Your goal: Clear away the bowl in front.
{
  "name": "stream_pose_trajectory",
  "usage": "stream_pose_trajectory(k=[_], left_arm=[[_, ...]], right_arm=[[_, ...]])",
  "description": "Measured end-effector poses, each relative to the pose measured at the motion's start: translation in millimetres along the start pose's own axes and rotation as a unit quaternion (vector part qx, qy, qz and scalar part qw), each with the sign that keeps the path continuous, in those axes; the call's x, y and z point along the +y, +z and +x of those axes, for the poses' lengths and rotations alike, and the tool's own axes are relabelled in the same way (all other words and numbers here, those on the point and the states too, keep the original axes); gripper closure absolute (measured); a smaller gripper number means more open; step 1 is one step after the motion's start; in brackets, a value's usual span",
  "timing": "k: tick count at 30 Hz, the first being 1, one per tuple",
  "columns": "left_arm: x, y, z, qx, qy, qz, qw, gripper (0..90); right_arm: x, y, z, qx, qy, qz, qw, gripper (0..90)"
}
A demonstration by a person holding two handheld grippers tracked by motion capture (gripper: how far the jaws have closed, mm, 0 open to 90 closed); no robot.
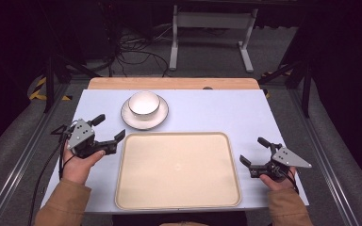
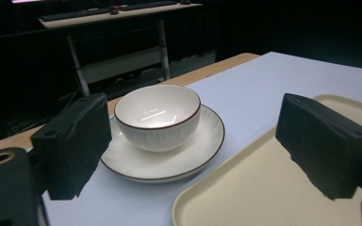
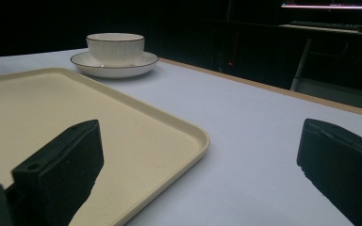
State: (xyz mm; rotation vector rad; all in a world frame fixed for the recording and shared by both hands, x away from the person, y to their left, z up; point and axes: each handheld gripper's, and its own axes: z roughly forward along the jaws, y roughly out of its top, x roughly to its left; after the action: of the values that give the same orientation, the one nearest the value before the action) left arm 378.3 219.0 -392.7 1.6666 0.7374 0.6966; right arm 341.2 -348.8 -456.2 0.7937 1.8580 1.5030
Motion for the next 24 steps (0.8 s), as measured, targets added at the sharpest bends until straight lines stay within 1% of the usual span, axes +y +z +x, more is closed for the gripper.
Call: stream_pose_trajectory(k=[1, 4, 6, 7, 12, 13, 16, 19, 24], left_arm=[[1.8, 3.8, 2.2, -0.004, 0.001, -0.003, 1.0000, 14.4], [4.4, 9.6, 6.3, -0.001, 0.002, -0.005, 1.0000, 14.8], [6.2, 14.5, 11.4, -0.003, -0.006, 0.002, 1.0000, 14.8], [7.1, 19.4, 16.9, -0.003, -0.013, 0.003, 0.9999, 14.7], [10.0, 25.3, 23.4, 0.000, -0.015, 0.004, 0.9999, 14.7], [10.7, 26.8, 25.1, 0.001, -0.012, 0.004, 0.9999, 14.7], [13.4, 33.8, 31.7, -0.002, -0.023, 0.001, 0.9997, 14.7], [16.4, 39.4, 35.7, 0.002, -0.025, 0.005, 0.9997, 13.4], [24.5, 49.6, 40.9, 0.005, -0.020, 0.010, 0.9997, 13.0]], right_arm=[[0.0, 0.0, -0.1, -0.001, 0.000, 0.000, 1.0000, 1.8], [0.4, 0.7, 1.0, 0.002, -0.005, 0.005, 1.0000, 3.5], [0.6, 1.4, 1.9, 0.005, -0.011, 0.007, 0.9999, 3.5], [0.7, 1.3, 2.3, 0.005, -0.013, 0.009, 0.9999, 3.4], [0.6, 1.2, 1.8, 0.005, -0.010, 0.007, 0.9999, 3.4], [0.6, 1.1, 1.5, 0.005, -0.007, 0.007, 0.9999, 3.5], [0.5, 1.3, 0.5, 0.007, -0.004, 0.006, 0.9999, 4.0], [0.6, 1.4, 0.9, 0.007, -0.007, 0.008, 0.9999, 4.0], [0.5, 1.4, 0.4, 0.008, -0.004, 0.007, 0.9999, 3.8]])
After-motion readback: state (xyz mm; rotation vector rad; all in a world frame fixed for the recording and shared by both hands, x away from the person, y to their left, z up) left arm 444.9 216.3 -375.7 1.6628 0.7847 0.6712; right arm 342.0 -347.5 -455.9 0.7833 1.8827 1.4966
